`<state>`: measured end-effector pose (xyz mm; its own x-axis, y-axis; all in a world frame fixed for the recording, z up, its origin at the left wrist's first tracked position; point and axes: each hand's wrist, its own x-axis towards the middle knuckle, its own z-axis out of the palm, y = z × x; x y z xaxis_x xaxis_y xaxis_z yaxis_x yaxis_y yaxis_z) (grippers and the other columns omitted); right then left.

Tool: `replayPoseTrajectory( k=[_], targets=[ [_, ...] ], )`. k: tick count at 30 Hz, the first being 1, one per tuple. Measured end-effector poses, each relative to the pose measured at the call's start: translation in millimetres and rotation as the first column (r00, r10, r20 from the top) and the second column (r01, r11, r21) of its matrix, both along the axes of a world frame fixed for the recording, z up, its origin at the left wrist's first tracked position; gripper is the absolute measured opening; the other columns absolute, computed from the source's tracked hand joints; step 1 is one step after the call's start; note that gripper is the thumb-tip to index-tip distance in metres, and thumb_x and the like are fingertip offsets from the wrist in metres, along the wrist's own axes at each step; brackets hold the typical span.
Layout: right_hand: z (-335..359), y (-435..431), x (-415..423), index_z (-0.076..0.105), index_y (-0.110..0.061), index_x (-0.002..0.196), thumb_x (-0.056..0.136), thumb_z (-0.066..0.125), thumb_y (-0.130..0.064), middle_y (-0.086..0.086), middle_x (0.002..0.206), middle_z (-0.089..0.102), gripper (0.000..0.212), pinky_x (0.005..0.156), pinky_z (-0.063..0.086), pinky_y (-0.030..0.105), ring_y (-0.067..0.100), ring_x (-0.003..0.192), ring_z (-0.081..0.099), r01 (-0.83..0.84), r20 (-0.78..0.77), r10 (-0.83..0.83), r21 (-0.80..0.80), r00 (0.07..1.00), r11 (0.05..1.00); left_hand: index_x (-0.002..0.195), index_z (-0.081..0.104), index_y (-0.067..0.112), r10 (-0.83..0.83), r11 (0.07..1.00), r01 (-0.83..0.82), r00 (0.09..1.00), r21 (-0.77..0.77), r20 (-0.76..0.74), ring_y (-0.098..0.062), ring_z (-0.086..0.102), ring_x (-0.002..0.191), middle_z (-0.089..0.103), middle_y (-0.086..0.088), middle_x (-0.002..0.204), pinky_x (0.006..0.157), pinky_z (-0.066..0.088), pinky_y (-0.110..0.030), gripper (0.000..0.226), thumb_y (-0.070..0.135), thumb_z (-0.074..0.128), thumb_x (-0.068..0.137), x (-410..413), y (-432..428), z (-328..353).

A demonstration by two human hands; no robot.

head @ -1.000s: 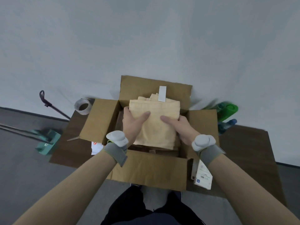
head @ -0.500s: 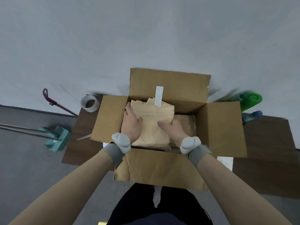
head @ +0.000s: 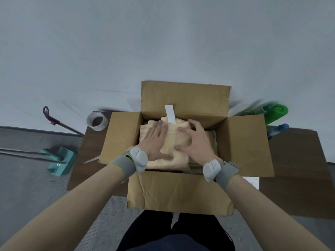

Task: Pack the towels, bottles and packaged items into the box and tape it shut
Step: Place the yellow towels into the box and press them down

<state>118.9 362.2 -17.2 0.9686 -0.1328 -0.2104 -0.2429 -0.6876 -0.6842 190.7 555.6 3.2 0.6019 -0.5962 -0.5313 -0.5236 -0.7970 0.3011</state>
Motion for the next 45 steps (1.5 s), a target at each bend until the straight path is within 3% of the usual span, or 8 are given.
replayPoseTrajectory(
  k=[6, 12, 18, 30, 36, 39, 41, 45],
  targets=[
    [4, 1, 6, 0.042, -0.033, 0.158, 0.065, 0.096, -0.044, -0.010, 0.172, 0.003, 0.108, 0.118, 0.032, 0.036, 0.021, 0.155, 0.024, -0.140, -0.188, 0.146, 0.045, 0.971, 0.989, 0.153, -0.031, 0.006, -0.069, 0.989, 0.074, 0.997, 0.128, -0.042, -0.034, -0.027, 0.151, -0.035, -0.021, 0.160, 0.126, -0.005, -0.045, 0.141, 0.051, 0.081, 0.079, 15, 3, -9],
    [-10, 10, 19, 0.015, -0.035, 0.166, 0.064, 0.096, -0.048, 0.006, 0.174, -0.012, 0.131, 0.120, 0.031, 0.037, 0.032, 0.157, 0.023, -0.258, -0.352, 0.221, -0.062, 0.909, 0.964, 0.153, -0.033, 0.012, -0.066, 0.982, 0.070, 0.997, 0.177, -0.030, -0.035, -0.025, 0.152, -0.034, -0.019, 0.160, 0.127, -0.002, -0.048, 0.163, 0.043, 0.096, 0.058, 21, 4, -34],
    [-25, 20, 32, 0.002, -0.030, 0.167, 0.070, 0.094, -0.045, 0.016, 0.173, -0.010, 0.134, 0.111, 0.044, 0.039, 0.039, 0.143, 0.045, -0.329, -0.428, 0.233, -0.163, 0.873, 0.930, 0.149, -0.039, 0.018, -0.026, 0.980, 0.022, 1.000, 0.199, 0.013, -0.033, -0.030, 0.150, -0.040, -0.016, 0.158, 0.126, -0.007, -0.046, 0.170, 0.045, 0.097, 0.051, 21, -3, -63],
    [-41, 19, 38, -0.004, -0.038, 0.165, 0.072, 0.091, -0.046, 0.009, 0.174, -0.009, 0.133, 0.107, 0.046, 0.044, 0.038, 0.147, 0.040, -0.315, -0.476, 0.194, -0.189, 0.858, 0.930, 0.135, -0.053, 0.028, -0.020, 0.988, 0.011, 0.998, 0.157, 0.060, -0.032, -0.034, 0.148, -0.047, -0.012, 0.152, 0.118, -0.018, -0.042, 0.172, 0.046, 0.094, 0.049, 26, -3, -85],
    [-37, 18, 37, -0.005, -0.038, 0.166, 0.070, 0.092, -0.049, 0.010, 0.173, -0.009, 0.136, 0.110, 0.044, 0.040, 0.034, 0.149, 0.037, -0.313, -0.477, 0.202, -0.166, 0.855, 0.935, 0.148, -0.041, 0.022, -0.032, 0.989, 0.023, 0.998, 0.146, 0.062, -0.033, -0.032, 0.149, -0.042, -0.013, 0.156, 0.121, -0.014, -0.042, 0.164, 0.048, 0.092, 0.054, 24, -2, -76],
    [-28, 16, 31, 0.001, -0.035, 0.167, 0.067, 0.094, -0.045, 0.009, 0.174, -0.002, 0.137, 0.113, 0.040, 0.039, 0.033, 0.152, 0.032, -0.255, -0.432, 0.183, -0.116, 0.883, 0.960, 0.148, -0.040, 0.020, -0.053, 0.987, 0.040, 0.996, 0.158, 0.076, -0.033, -0.031, 0.149, -0.041, -0.014, 0.156, 0.123, -0.013, -0.043, 0.166, 0.047, 0.094, 0.055, 21, 0, -68],
    [-22, 9, 26, 0.009, -0.029, 0.167, 0.068, 0.096, -0.038, 0.007, 0.172, 0.013, 0.132, 0.119, 0.035, 0.039, 0.029, 0.155, 0.027, -0.152, -0.379, 0.130, -0.027, 0.916, 0.988, 0.149, -0.039, 0.019, -0.066, 0.987, 0.053, 0.995, 0.152, 0.080, -0.033, -0.029, 0.150, -0.039, -0.014, 0.158, 0.124, -0.011, -0.042, 0.167, 0.048, 0.096, 0.054, 21, 2, -63],
    [-5, -4, 12, 0.029, -0.017, 0.162, 0.078, 0.091, -0.030, 0.007, 0.154, 0.048, 0.105, 0.115, 0.043, 0.044, 0.027, 0.141, 0.047, 0.227, -0.358, -0.157, 0.163, 0.920, 0.960, 0.154, -0.029, 0.017, -0.066, 0.994, 0.056, 0.991, 0.089, 0.115, -0.031, -0.020, 0.154, -0.029, -0.014, 0.163, 0.127, -0.004, -0.041, 0.163, 0.050, 0.095, 0.054, 17, 6, -50]
  ],
)
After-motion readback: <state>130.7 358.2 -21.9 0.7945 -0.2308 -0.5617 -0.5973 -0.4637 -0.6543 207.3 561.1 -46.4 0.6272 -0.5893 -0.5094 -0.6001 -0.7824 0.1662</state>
